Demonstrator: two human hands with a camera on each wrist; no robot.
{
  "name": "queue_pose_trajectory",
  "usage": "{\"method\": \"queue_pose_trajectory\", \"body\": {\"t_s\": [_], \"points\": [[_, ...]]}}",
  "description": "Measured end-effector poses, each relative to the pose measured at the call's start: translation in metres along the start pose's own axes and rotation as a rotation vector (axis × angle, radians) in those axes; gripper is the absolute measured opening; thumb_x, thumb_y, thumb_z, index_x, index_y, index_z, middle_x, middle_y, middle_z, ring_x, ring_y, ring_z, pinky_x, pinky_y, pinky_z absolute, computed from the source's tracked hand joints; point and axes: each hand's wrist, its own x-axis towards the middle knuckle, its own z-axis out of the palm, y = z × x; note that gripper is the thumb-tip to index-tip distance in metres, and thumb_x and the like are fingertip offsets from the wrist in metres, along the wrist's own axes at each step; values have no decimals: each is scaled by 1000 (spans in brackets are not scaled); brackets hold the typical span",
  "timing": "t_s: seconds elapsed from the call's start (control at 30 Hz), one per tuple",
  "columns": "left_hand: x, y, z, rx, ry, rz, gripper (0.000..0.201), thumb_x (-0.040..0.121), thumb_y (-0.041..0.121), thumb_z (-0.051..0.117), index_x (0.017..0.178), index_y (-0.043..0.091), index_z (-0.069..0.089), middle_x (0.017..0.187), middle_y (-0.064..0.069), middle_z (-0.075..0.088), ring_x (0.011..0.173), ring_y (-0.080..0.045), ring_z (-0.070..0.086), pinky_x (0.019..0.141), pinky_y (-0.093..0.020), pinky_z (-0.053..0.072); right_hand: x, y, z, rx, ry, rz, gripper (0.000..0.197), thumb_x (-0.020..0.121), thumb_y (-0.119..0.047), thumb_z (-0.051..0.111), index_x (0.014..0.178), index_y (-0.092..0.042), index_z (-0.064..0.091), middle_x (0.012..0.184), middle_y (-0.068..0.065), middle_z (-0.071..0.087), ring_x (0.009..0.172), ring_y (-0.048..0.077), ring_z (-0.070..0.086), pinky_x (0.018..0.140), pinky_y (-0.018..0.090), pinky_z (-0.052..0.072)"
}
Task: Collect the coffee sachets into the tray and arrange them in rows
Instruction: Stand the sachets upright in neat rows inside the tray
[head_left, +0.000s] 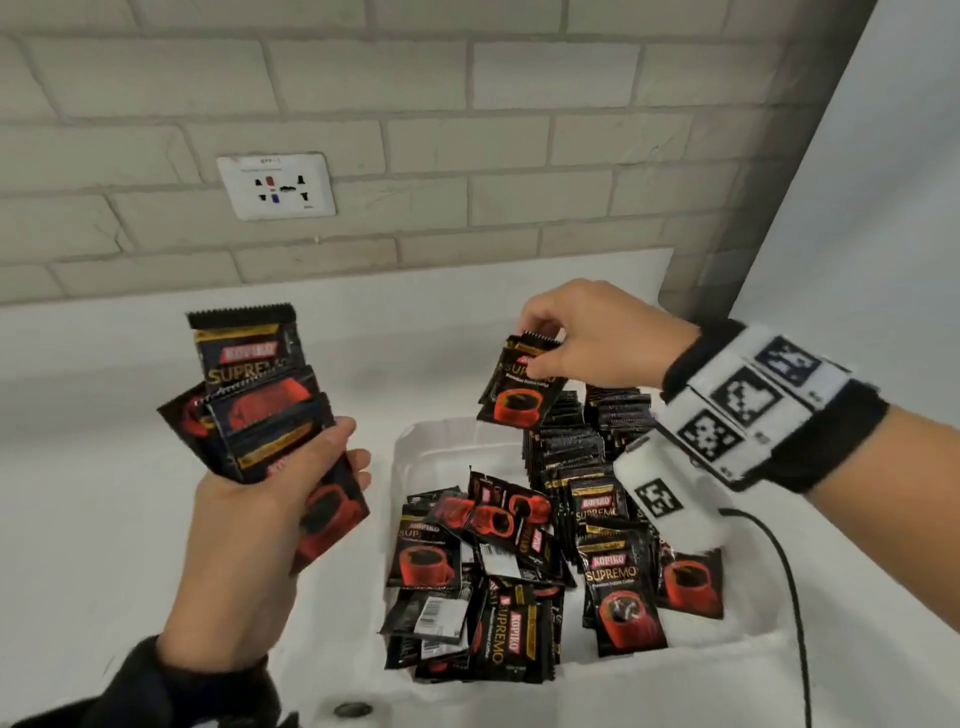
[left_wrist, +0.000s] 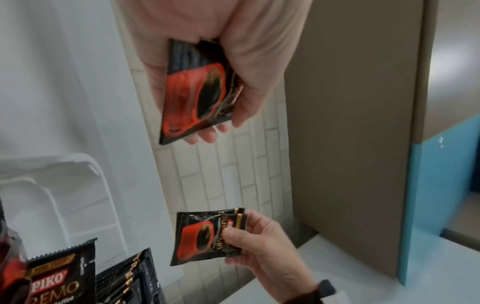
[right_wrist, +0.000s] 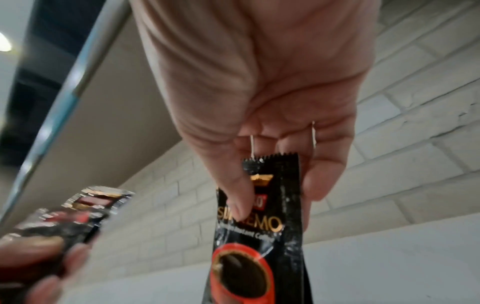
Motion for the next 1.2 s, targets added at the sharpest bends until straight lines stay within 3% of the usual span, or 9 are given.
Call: {"method": "queue_pose_trajectory", "body": {"t_s": [0.23, 0.4, 0.53, 0.77, 0.83, 0.93, 1.07, 1.13, 1.2], "points": [[3, -7, -20, -25, 29, -44, 12, 79, 7, 63, 88, 13, 67, 67, 2, 72, 60, -12, 70, 51, -23, 56, 63, -8, 61, -242, -298, -14, 28, 85, -11, 59, 113, -11, 58, 111, 4, 59, 94, 20, 55, 70, 25, 39], [5, -10, -26, -23, 18, -90, 13, 80, 4, 61, 86, 14, 67, 69, 2, 72, 60, -12, 70, 55, -25, 58, 83, -17, 93, -380, -440, -42, 34, 84, -6, 58, 117, 4, 57, 118, 19, 61, 85, 30, 59, 48, 22, 34], [5, -13, -25, -41, -16, -142, 12, 78, 6, 60, 82, 15, 67, 70, 0, 73, 61, -15, 70, 57, -29, 57, 87, -17, 103, -427, -396, -67, 33, 81, -5, 57, 113, 3, 59, 113, 20, 62, 68, 23, 48, 49, 25, 35], [10, -19, -20, -67, -52, -204, 12, 80, 7, 58, 86, 14, 66, 78, 2, 75, 66, -17, 71, 52, -26, 57, 90, -11, 98, -439, -382, -73, 35, 79, -6, 61, 113, 0, 58, 112, 18, 63, 68, 22, 46, 46, 21, 27], [10, -20, -17, -68, -62, -223, 12, 81, 7, 58, 87, 13, 66, 78, 2, 75, 65, -16, 71, 52, -26, 57, 91, -7, 99, -446, -367, -88, 33, 77, -10, 64, 110, -5, 60, 108, 16, 64, 79, 27, 61, 47, 22, 30], [11, -22, -14, -57, -67, -237, 13, 82, 7, 57, 89, 14, 65, 79, 2, 75, 65, -16, 71, 51, -26, 57, 94, -4, 93, -425, -367, -81, 34, 81, -15, 64, 114, -12, 56, 112, 8, 60, 98, 27, 60, 51, 24, 33], [14, -22, -12, -126, -89, -319, 27, 89, 11, 48, 79, 15, 73, 82, -2, 75, 71, -18, 72, 56, -34, 58, 91, -4, 76, -329, -337, -40, 47, 80, -27, 69, 122, -20, 49, 116, 1, 53, 104, 21, 54, 64, 25, 38], [15, -22, -11, -167, -120, -381, 44, 90, 14, 43, 63, 16, 77, 80, -7, 75, 71, -19, 72, 61, -39, 57, 85, -7, 64, -272, -270, -25, 41, 82, -32, 65, 120, -24, 50, 112, -2, 52, 102, 19, 53, 72, 28, 38], [14, -21, -8, -199, -162, -411, 43, 90, 14, 43, 63, 12, 76, 82, -10, 74, 72, -23, 72, 65, -43, 56, 73, -13, 49, -178, -195, -28, 32, 84, -34, 61, 114, -25, 53, 103, -6, 51, 98, 16, 52, 75, 28, 38]]}}
